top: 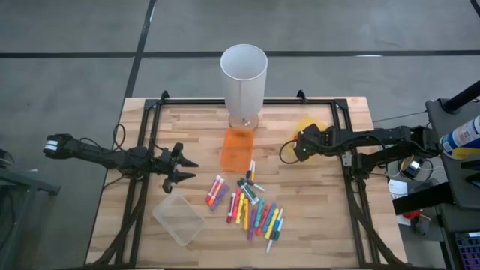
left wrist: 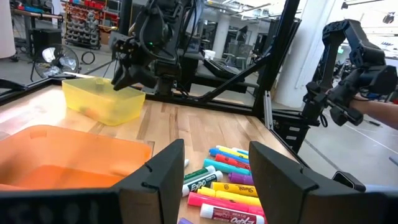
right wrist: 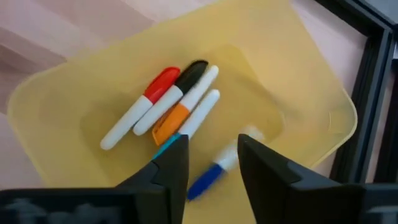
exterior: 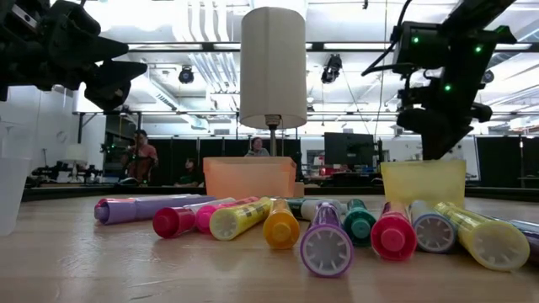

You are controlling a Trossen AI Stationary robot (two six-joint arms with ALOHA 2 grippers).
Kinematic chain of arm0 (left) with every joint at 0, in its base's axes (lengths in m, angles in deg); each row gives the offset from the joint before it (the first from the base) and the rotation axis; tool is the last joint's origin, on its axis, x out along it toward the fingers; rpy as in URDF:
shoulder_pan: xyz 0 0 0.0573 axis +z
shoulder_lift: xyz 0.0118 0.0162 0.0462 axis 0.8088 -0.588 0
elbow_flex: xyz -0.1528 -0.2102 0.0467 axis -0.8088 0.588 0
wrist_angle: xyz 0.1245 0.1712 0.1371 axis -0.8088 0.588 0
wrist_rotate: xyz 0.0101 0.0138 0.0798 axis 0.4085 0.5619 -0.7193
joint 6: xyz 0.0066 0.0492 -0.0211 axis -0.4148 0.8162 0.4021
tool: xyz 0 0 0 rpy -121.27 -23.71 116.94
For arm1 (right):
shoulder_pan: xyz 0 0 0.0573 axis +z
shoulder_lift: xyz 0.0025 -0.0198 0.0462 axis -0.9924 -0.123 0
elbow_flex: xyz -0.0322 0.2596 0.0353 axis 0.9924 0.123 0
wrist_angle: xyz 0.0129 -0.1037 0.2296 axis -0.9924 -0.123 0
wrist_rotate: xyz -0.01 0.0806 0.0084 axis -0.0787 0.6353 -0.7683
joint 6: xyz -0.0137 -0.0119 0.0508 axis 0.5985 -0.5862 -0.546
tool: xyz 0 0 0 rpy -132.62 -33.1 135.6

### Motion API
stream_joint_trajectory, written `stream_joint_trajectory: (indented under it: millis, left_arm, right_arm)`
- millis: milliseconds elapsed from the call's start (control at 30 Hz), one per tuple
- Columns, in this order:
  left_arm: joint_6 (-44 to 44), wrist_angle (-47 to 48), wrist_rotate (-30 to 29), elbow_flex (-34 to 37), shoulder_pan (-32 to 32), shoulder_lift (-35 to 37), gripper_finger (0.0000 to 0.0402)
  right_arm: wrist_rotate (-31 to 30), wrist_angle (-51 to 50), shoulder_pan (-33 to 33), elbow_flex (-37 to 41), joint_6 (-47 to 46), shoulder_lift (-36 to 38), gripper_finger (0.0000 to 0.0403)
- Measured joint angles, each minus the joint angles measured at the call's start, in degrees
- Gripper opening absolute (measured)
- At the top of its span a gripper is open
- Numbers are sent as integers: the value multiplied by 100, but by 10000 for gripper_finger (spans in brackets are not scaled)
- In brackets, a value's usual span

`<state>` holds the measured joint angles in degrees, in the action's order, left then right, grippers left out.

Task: Pick & Place Markers
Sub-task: Put the top small purple marker pen into the yellow bin

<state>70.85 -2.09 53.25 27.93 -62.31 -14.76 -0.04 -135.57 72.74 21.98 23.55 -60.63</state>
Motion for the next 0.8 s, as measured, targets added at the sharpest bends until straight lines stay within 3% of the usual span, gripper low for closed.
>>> stream_joint_trajectory:
  millis: [267,533,667,800]
  left_arm:
    - [1,0,0,1,0,0,174]
    - [1,1,2,1,-1,0,174]
    - [-1,1,2,2,-1,0,174]
    - [-1,1,2,2,-1,0,174]
  right_arm:
    - [-7,22,44,-246,328,0,163]
    - [217,827,476,-555,1168,0,153]
    - [661,1628,697,-556,1392,-7,143]
    - [1485,2471,934,-547,1474,-69,134]
